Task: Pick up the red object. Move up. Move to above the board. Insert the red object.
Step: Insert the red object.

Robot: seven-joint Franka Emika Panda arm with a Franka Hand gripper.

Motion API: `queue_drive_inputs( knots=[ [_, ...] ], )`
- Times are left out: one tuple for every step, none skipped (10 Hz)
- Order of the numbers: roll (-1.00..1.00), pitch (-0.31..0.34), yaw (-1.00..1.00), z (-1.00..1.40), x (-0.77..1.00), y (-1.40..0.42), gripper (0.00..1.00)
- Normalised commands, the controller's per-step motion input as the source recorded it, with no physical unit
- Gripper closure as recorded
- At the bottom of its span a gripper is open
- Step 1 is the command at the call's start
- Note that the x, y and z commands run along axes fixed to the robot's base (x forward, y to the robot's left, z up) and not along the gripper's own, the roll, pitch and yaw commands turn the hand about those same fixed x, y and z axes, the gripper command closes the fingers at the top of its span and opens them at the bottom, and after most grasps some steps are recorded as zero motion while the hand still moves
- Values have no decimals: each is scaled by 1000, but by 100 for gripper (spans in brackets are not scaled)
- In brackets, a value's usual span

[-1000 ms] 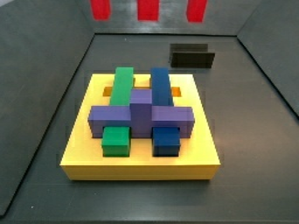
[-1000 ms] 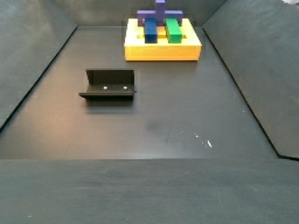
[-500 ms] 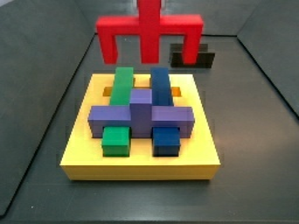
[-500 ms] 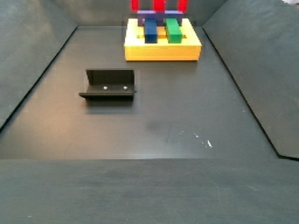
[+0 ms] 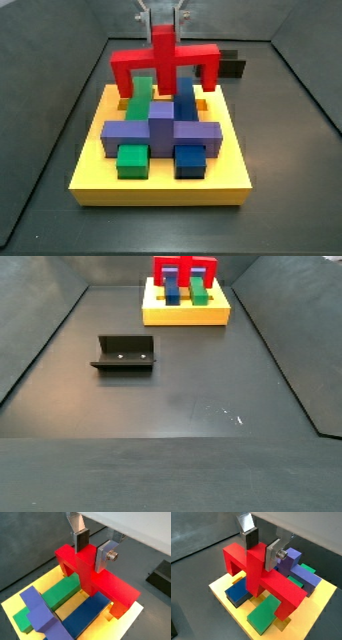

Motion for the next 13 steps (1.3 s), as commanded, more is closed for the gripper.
queue_drive_inputs(
  knots=[
    [-77,-76,174,-237,6,31,100],
    [0,-51,131,-209,0,37,100],
    [0,0,80,-20,0,0,100],
    [0,44,0,80,137,0,100],
    [10,90,0,89,191,0,100],
    [13,80,-49,34,94,0,100],
    [36,63,-63,0,31,0,100],
    [103,74,-100,0,0,0,100],
    [137,79,-123,0,0,0,100],
    [94,69,-114,0,0,0,100],
    [44,31,-74,0,-17,0,100],
    [63,0,-57,0,-191,0,100],
    [69,0,-66,0,-189,0,100]
  ],
)
